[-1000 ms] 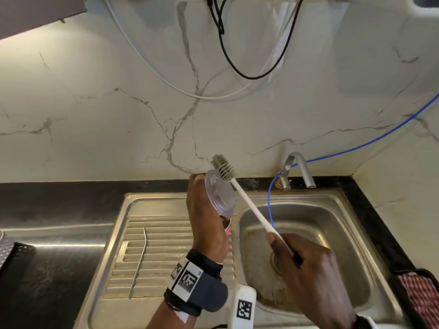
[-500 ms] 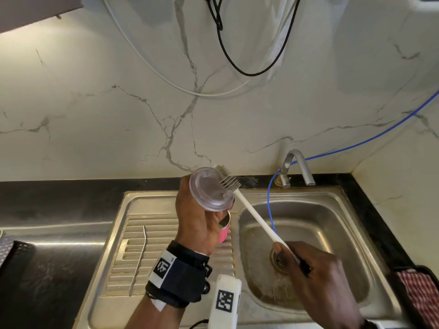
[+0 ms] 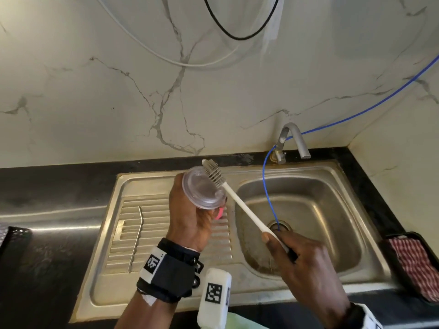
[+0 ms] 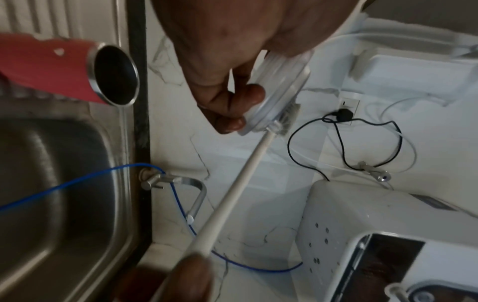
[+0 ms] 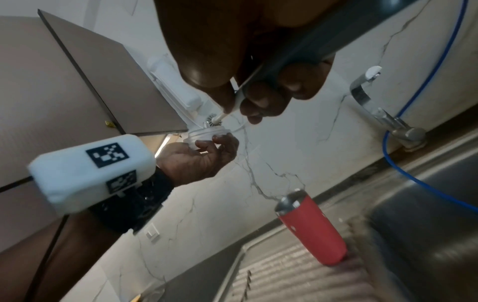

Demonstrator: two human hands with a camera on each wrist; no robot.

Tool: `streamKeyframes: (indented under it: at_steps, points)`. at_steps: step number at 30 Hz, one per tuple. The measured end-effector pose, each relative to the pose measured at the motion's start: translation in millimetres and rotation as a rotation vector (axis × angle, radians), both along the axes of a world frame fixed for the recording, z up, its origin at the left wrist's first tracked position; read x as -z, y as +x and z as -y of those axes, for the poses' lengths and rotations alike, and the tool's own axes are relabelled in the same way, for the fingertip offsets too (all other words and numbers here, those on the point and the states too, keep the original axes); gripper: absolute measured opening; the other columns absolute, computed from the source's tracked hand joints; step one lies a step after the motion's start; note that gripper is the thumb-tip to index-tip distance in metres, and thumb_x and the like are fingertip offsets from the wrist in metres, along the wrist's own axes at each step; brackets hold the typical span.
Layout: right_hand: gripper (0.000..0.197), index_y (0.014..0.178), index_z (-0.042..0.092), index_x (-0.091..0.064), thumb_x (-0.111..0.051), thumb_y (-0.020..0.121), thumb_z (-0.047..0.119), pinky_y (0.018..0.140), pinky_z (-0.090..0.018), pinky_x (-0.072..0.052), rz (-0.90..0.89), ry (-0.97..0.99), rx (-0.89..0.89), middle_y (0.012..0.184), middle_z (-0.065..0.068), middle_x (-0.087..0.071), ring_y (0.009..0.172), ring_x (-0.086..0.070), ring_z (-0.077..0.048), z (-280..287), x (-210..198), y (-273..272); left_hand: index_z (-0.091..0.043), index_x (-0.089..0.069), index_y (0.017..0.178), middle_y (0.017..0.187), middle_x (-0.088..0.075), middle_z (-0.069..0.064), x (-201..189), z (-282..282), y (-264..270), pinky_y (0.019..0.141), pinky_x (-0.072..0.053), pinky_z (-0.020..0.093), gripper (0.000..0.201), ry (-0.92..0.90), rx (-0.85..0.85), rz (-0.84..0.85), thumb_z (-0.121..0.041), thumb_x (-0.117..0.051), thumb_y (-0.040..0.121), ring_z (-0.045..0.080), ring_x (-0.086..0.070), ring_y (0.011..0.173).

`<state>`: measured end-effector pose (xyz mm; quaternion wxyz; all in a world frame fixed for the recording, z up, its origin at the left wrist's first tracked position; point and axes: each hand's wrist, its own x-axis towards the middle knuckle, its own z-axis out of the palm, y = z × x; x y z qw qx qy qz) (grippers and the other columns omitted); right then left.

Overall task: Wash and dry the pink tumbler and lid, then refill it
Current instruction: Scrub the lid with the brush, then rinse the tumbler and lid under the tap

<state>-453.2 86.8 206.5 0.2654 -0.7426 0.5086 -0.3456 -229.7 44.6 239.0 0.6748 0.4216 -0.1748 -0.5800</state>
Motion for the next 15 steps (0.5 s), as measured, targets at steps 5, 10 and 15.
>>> streamKeyframes:
  at_steps: [5,10,15]
  points:
    - [0.033,0.078,0.033,-0.065,-0.056,0.099,0.058,0.053,-0.028,-0.040,-0.132,0.134,-0.014,0.064,0.017,-0.051,0.055,-0.043,-0.006,-14.9,30.9,-35.7,-0.015,-0.067,0.103,0.088,-0.071,0.012,40.8,-12.8,11.1,0.054,-0.053,0.027,0.025,0.270,-0.045,0.047,-0.037,-0.055,0.105,0.025,-0.066,0.073]
    - [0.027,0.071,0.033,-0.061,-0.065,0.094,0.046,0.052,-0.037,-0.044,-0.162,0.246,0.094,0.059,0.009,-0.052,0.052,-0.043,-0.013,-22.1,52.3,-65.0,-0.019,-0.068,0.116,0.103,-0.075,0.009,107.5,-14.2,17.1,0.069,-0.053,0.032,0.025,0.541,0.059,0.307,-0.040,-0.060,0.103,0.023,-0.067,0.086]
    - [0.024,0.074,0.019,-0.063,-0.063,0.097,0.026,0.056,-0.040,-0.047,-0.183,0.371,0.199,0.057,0.000,-0.053,0.055,-0.049,-0.022,-18.3,66.3,-84.0,-0.021,-0.069,0.127,0.118,-0.071,0.006,169.6,-2.6,10.0,0.097,-0.054,0.039,0.036,0.501,0.355,0.984,-0.039,-0.076,0.096,0.026,-0.068,0.106]
